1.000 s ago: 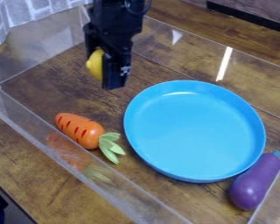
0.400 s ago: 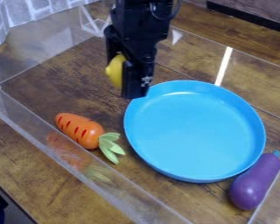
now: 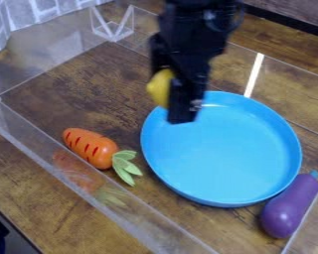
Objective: Put the lemon on the blue tray
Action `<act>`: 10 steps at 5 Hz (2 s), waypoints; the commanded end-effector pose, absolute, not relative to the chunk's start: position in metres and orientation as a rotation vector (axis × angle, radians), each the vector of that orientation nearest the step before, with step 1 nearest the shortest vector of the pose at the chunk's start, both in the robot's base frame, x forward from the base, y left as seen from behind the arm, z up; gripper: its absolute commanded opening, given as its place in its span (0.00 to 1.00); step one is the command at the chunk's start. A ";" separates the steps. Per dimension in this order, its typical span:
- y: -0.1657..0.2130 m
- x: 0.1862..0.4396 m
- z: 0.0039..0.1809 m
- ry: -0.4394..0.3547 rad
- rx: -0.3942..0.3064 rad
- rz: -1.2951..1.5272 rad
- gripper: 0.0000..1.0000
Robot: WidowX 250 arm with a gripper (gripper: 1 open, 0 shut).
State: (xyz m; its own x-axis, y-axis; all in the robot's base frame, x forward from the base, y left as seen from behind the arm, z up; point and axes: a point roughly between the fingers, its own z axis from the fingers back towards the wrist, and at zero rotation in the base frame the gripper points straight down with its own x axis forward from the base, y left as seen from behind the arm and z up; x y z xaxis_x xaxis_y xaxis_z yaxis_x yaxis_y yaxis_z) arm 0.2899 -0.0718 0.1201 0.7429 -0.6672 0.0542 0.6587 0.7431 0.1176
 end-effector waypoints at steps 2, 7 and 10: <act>-0.127 0.317 0.100 -0.106 0.093 -0.813 0.00; -0.128 0.337 0.069 -0.061 0.064 -0.795 1.00; -0.127 0.346 0.063 -0.040 0.081 -0.773 1.00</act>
